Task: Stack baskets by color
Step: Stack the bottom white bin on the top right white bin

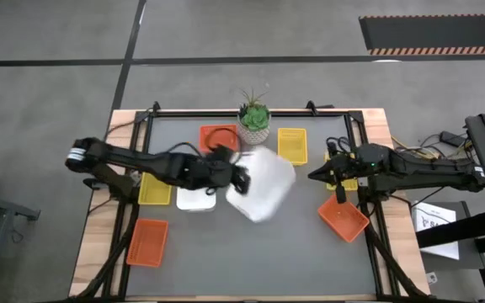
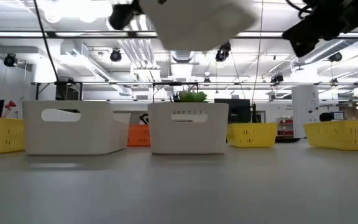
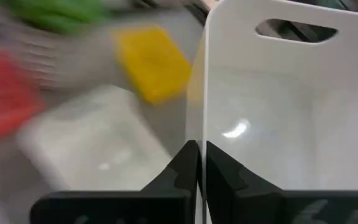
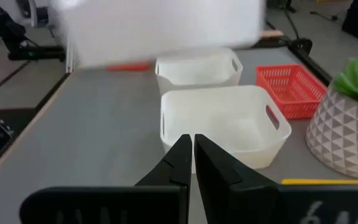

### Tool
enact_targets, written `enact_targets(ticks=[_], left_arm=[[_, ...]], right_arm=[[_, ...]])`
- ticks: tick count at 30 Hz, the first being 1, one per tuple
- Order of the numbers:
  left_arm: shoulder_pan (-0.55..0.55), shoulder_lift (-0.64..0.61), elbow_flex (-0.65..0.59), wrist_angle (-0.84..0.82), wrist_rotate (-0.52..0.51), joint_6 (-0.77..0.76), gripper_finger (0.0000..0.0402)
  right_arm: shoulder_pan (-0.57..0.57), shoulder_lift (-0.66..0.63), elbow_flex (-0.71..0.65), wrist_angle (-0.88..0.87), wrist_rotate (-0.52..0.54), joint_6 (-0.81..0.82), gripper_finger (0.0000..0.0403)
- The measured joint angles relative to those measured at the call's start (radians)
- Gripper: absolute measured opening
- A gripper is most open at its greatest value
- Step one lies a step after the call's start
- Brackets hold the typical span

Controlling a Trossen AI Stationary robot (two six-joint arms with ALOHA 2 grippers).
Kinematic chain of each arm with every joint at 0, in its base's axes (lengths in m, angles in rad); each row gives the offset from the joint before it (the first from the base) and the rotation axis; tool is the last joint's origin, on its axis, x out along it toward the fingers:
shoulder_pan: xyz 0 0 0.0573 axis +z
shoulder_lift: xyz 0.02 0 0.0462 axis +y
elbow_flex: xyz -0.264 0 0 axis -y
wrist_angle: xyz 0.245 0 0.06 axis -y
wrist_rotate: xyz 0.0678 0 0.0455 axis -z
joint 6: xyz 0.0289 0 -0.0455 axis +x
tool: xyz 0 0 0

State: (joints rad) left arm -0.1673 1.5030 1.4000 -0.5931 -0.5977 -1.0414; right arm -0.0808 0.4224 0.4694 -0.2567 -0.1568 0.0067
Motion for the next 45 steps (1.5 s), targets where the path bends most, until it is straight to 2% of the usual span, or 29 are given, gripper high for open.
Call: enact_targets(ticks=[3,7,9,14,16,27,45], left_arm=[[-0.002,-0.022,-0.001,-0.120,-0.170,-0.185,0.0000],[0.001,0.010,-0.021,-0.171,-0.274,-0.463,0.0000],[0.009,0.046,-0.022,-0.193,-0.252,-0.582,0.0000],[0.031,0.129,-0.022,-0.308,-0.015,-0.795,0.0000],[0.032,0.148,-0.021,-0.343,0.036,-0.844,0.0000],[0.078,0.150,-0.020,-0.383,0.120,-0.822,0.0000],[0.122,0.150,-0.015,-0.332,0.151,-0.776,0.0000]], right_arm=[[0.000,-0.059,0.000,-0.064,0.000,0.022,0.0013],[0.000,-0.116,-0.008,-0.082,0.017,0.049,0.0013],[0.000,-0.133,-0.012,-0.084,0.035,0.058,0.0013],[0.000,-0.152,-0.014,-0.090,0.060,0.079,0.0013],[0.000,-0.152,-0.017,-0.102,0.062,0.080,0.0013],[0.000,-0.147,-0.017,-0.093,0.063,0.080,0.0013],[0.000,-0.146,-0.017,-0.094,0.080,0.079,0.0013]])
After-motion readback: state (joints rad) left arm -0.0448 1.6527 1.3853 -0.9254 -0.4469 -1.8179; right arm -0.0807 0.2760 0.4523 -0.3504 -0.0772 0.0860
